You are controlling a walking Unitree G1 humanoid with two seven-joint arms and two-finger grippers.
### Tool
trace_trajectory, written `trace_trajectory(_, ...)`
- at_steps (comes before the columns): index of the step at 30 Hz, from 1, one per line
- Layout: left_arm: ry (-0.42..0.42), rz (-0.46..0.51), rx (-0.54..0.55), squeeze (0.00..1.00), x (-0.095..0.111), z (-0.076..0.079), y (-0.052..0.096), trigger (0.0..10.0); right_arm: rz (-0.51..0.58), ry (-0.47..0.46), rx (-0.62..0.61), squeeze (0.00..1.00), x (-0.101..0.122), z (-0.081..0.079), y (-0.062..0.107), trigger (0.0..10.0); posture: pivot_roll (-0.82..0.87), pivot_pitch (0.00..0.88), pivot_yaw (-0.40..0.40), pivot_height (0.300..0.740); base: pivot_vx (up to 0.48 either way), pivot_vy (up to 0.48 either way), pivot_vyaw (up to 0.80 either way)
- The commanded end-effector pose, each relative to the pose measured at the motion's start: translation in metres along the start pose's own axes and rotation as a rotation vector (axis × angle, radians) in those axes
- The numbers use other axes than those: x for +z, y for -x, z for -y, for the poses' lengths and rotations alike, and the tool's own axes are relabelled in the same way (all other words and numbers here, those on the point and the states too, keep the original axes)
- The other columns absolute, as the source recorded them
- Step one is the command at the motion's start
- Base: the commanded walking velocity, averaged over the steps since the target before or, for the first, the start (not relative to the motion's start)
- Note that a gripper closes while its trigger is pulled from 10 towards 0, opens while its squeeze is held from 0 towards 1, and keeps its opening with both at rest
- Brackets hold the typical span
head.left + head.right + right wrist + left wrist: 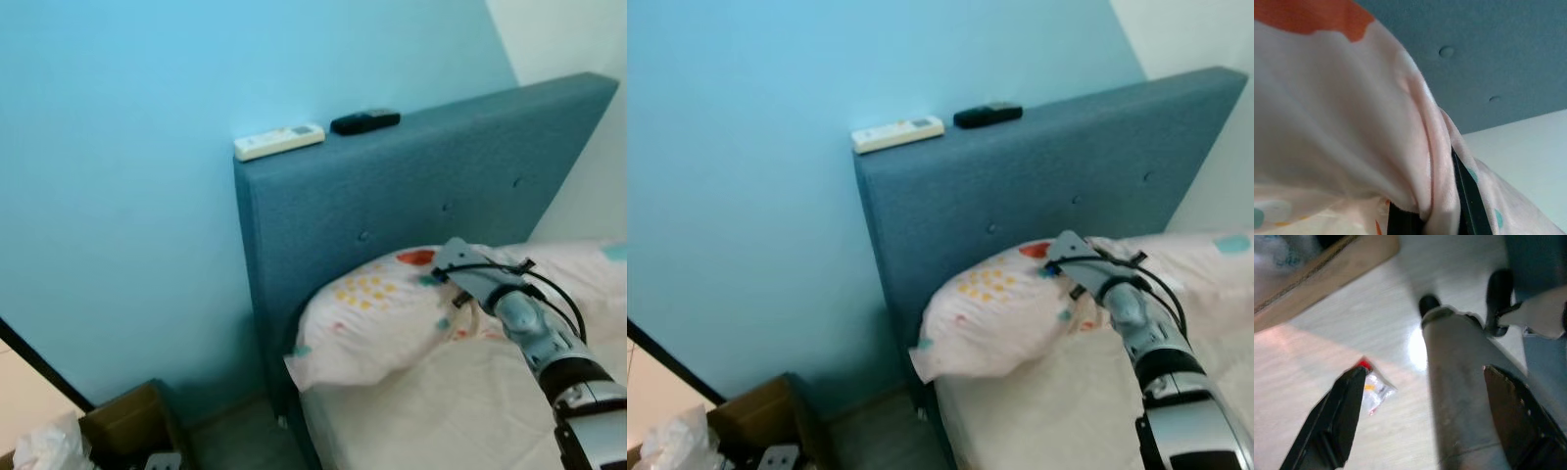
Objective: Clean up the room
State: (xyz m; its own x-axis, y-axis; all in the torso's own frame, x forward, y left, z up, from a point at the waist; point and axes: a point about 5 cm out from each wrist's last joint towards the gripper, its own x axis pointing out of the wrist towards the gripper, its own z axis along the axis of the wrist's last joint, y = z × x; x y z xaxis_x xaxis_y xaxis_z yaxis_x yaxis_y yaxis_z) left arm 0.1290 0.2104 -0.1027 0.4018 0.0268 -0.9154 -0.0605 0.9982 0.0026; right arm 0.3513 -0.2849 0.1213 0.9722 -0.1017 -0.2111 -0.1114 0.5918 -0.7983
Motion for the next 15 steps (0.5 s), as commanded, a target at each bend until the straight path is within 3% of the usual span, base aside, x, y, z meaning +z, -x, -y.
trace_trajectory(1, -0.008, -0.031, 0.010, 0.00, -0.010, -0.007, 0.002, 10.0, 0.091, -0.045, -0.089, 0.00, 0.019, 0.020, -0.004, 10.0, 0.02, 0.147, -0.017, 0.740, 0.000, 0.000, 0.00)
trace_trajectory(3, -0.008, -0.039, 0.014, 0.00, -0.014, -0.011, 0.003, 10.0, 0.086, -0.071, -0.104, 0.00, 0.017, 0.025, -0.004, 10.0, 0.03, 0.167, -0.014, 0.740, 0.000, 0.000, 0.00)
trace_trajectory(5, -0.008, -0.055, 0.022, 0.00, -0.025, -0.019, 0.007, 10.0, 0.111, -0.167, -0.158, 0.00, 0.021, 0.042, -0.005, 10.0, 0.04, 0.209, -0.007, 0.740, 0.000, 0.000, 0.00)
trace_trajectory(9, -0.006, -0.064, 0.026, 0.00, -0.032, -0.026, 0.010, 10.0, 0.151, -0.229, -0.199, 0.00, 0.029, 0.057, -0.006, 10.0, 0.06, 0.227, -0.001, 0.740, 0.000, 0.000, 0.00)
trace_trajectory(11, -0.008, -0.066, 0.027, 0.00, -0.037, -0.032, 0.012, 10.0, 0.202, -0.315, -0.179, 0.00, 0.042, 0.067, -0.008, 10.0, 0.09, 0.276, 0.003, 0.740, 0.000, 0.000, 0.00)
trace_trajectory(15, -0.011, -0.065, 0.032, 0.00, -0.042, -0.042, 0.016, 10.0, 0.253, -0.412, -0.125, 0.00, 0.054, 0.072, -0.011, 10.0, 0.13, 0.324, 0.009, 0.740, 0.000, 0.000, 0.00)
